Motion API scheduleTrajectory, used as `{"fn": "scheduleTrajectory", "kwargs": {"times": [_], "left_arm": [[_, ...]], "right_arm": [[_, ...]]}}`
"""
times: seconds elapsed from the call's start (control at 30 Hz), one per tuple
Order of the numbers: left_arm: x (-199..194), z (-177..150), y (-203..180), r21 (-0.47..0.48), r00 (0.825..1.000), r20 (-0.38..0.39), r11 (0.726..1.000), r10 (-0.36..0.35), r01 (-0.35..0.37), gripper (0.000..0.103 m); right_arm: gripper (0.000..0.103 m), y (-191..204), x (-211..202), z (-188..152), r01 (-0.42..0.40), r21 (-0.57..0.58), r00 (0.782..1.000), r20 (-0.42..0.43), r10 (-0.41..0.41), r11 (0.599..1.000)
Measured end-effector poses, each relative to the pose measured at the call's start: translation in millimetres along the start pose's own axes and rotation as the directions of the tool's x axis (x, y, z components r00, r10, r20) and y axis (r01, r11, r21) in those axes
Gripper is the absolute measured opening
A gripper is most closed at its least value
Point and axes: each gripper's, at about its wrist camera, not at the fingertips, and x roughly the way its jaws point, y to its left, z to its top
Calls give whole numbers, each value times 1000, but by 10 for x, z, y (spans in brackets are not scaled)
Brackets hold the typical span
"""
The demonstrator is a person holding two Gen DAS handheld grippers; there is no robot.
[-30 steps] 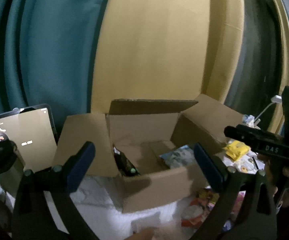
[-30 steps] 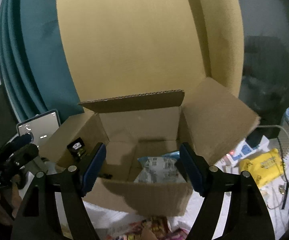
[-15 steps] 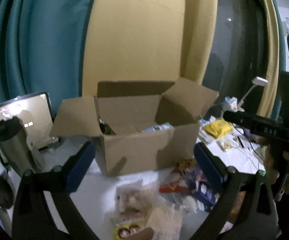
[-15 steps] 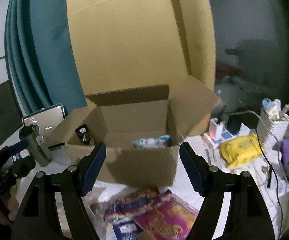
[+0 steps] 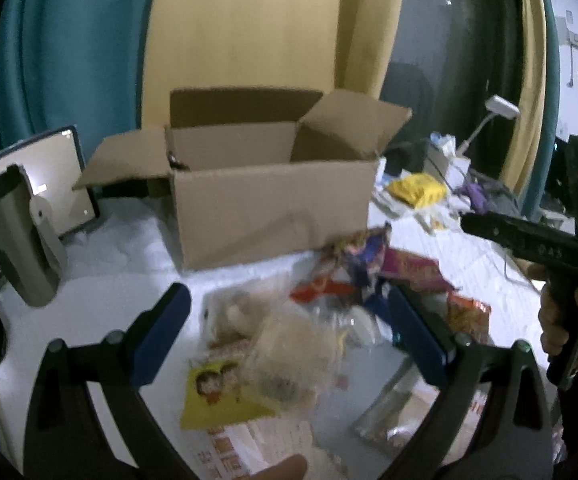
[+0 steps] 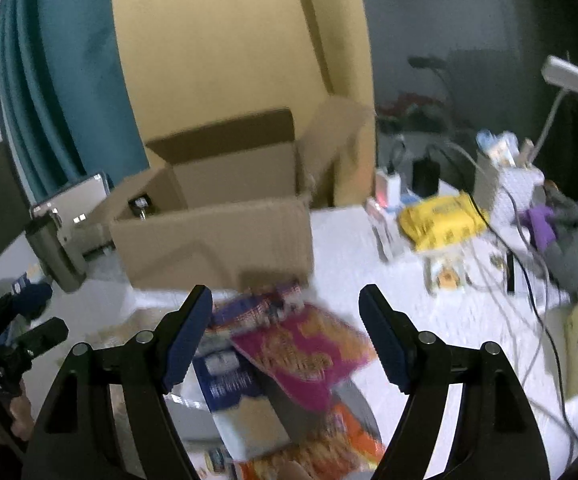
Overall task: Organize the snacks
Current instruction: 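Grasp the orange chip bag with the right gripper while the left grasps a clear bag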
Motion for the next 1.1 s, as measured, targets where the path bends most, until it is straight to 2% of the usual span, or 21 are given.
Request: {"fn": "scheduleTrajectory", "kwargs": {"times": [0.4, 0.57, 0.7, 0.8, 0.87, 0.93, 0.97, 1.0, 1.1], "left_arm": [[173, -322, -14, 16, 994, -111, 1000, 2, -1, 100], [207, -357, 47, 3, 993, -116, 1000, 7, -6, 100], [231, -336, 69, 3, 994, -109, 1000, 1, -1, 98], [261, -327, 49, 25, 994, -114, 1000, -1, 4, 70], [284, -337, 46, 32, 993, -115, 999, -8, 12, 66], [284, -347, 26, 45, 994, -112, 999, -6, 11, 60], [281, -350, 19, 49, 994, -110, 999, -7, 13, 54], [278, -352, 16, 47, 994, -110, 999, -13, 19, 52], [251, -350, 21, 38, 995, -102, 999, -21, 25, 50]], "right_arm": [[79, -270, 73, -683, 75, 91, 988, -143, -62, 993], [79, -340, 137, -921, 112, 111, 976, -200, -88, 988], [79, -342, 197, -1075, 101, 141, 972, -226, -67, 985], [80, -302, 194, -1096, 117, 128, 973, -213, -88, 985], [80, -290, 199, -1091, 109, 126, 974, -212, -81, 986], [71, -256, 197, -1081, 91, 103, 975, -210, -68, 991], [58, -248, 195, -1077, 77, 99, 976, -212, -54, 992], [52, -243, 198, -1076, 65, 102, 976, -214, -42, 993], [43, -211, 187, -1073, 54, 93, 977, -209, -33, 994]]}}
